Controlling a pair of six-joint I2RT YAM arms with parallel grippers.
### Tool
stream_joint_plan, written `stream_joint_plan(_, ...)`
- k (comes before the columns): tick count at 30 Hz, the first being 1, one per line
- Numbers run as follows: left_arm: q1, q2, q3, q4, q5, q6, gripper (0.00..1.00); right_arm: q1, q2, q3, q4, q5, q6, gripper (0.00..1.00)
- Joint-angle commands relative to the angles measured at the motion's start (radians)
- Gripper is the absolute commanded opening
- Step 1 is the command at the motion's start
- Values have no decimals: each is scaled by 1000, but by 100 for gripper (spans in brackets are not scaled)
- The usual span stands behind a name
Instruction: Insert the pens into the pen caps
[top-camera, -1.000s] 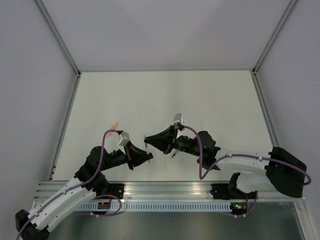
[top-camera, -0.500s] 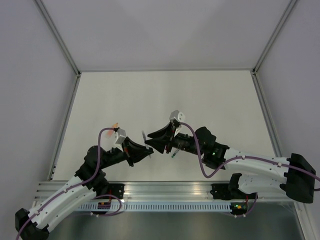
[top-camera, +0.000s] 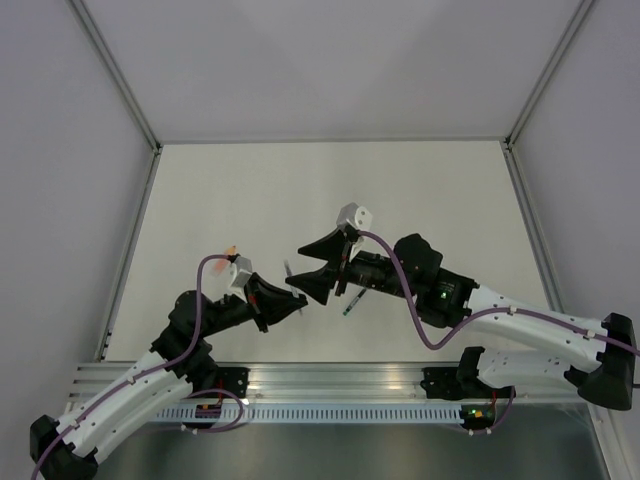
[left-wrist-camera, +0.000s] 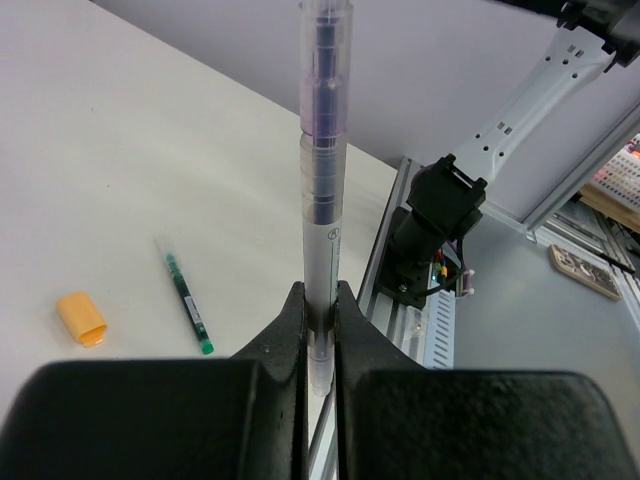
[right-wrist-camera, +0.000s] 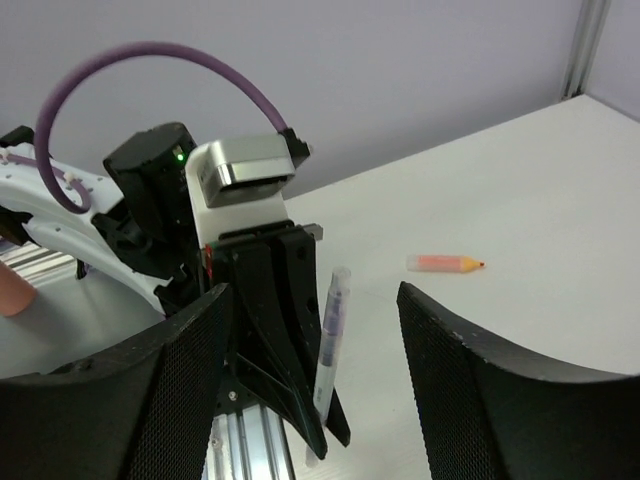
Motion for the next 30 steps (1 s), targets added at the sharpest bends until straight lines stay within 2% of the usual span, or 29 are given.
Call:
stream_joint_plan(1,2,0,42,46,17,-1,2,1,19,103,-90,-13,-42,74)
stream_joint_plan(8,1,2,42,44,22,0,2,1,67,209,-130,2,-54,75)
stream_joint_plan(13,2,3,44,46,23,0,2,1,110,238,-135,-5,-57,69)
stream_joint_plan(15,2,2,44,46,25,0,2,1,119,240,-130,4,-60,60)
stream_joint_plan(22,2,1,44,47,31,2,2,1,162,240,-116,27,-62,46)
stream_joint_plan(28,1,-11,38,54,40,8,2,3,173,174,-64,1,-16,17)
stream_joint_plan(29,2,-14,35,54,28,8,2,3,171,147,-56,-10,-7,4)
stream_joint_plan(30,2,-18,33,54,19,6,2,1,165,133,-50,-11,-5,0)
